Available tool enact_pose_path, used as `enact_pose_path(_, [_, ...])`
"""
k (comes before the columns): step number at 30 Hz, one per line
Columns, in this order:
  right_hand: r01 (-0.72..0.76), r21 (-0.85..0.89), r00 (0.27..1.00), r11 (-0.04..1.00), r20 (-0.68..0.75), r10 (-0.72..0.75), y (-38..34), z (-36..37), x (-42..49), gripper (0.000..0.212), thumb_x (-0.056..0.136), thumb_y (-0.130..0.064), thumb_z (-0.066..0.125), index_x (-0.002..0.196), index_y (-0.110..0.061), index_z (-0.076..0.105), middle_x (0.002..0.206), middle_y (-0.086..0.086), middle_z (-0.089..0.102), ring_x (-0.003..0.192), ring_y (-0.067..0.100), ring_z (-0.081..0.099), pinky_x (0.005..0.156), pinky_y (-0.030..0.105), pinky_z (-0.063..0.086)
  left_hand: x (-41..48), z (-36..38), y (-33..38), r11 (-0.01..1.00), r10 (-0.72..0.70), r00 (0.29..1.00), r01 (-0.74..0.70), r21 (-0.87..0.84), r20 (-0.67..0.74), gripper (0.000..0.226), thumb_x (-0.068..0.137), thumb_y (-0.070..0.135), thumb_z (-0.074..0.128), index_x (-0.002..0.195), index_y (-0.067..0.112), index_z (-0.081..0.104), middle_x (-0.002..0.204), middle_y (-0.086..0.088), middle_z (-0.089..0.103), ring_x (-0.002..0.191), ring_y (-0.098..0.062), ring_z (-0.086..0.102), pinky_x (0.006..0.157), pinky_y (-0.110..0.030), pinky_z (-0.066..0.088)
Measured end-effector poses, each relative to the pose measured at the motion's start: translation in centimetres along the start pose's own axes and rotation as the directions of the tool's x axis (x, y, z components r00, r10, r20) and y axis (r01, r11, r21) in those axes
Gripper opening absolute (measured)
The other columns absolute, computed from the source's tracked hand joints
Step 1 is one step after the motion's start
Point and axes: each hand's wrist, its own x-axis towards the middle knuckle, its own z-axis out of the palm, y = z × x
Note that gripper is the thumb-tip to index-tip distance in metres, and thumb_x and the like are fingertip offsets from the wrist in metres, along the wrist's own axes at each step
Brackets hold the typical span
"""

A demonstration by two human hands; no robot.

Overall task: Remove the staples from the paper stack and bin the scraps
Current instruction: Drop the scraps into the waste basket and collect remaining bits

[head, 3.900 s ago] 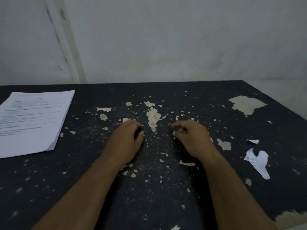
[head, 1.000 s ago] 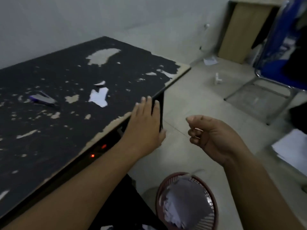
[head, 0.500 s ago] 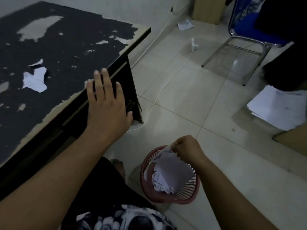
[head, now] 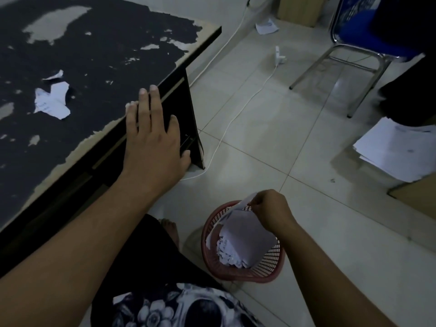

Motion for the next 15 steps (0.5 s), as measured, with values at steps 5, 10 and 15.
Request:
enact_pose_path(5, [0.32, 0.326, 0.916, 0.89, -0.347, -0.202, -4.5, -3.0, -2.0, 0.022, 0.093, -0.024, 0.061, 0.077, -0.015, 0.071, 0.071, -0.002, 0.069, 0.068, 0.016, 0.066, 0.062, 0.032, 0.053, 0.0, -0.8, -0.3, 0.995, 0.003, 1.0, -0.002, -0.102, 0.011, 0.065, 0.083, 0.047, 0.062, 0.132, 0.005, 0.054, 0.159, -0.034, 0.008, 0.148, -0.045, 0.005, 0.119, -0.057, 0.008])
enact_pose_path(10, [0.571, 0.521, 0.811, 0.635, -0.481, -0.334, -11.6, -6.7, -3.8, 0.025, 0.095, -0.026, 0.057, 0.079, -0.014, 0.071, 0.067, 0.004, 0.068, 0.065, 0.023, 0.065, 0.063, 0.046, 0.056, 0.0, -2.4, -1.0, 0.902, -0.032, 0.999, 0.046, -0.43, 0.039, 0.06, 0.093, 0.04, 0.057, 0.142, 0.01, 0.045, 0.162, -0.022, 0.014, 0.151, -0.033, 0.007, 0.123, -0.049, 0.008])
enact_pose_path(15, [0.674, 0.571, 0.738, 0.468, -0.504, -0.449, -19.3, -8.8, -3.7, 0.023, 0.095, -0.023, 0.057, 0.079, -0.016, 0.072, 0.068, -0.002, 0.069, 0.065, 0.013, 0.065, 0.063, 0.034, 0.056, -0.2, -4.8, -3.3, 0.704, -0.105, 0.994, 0.063, -0.707, -0.016, 0.044, 0.095, 0.029, 0.06, 0.136, 0.015, 0.052, 0.144, -0.004, 0.048, 0.134, -0.013, 0.043, 0.112, -0.033, 0.038])
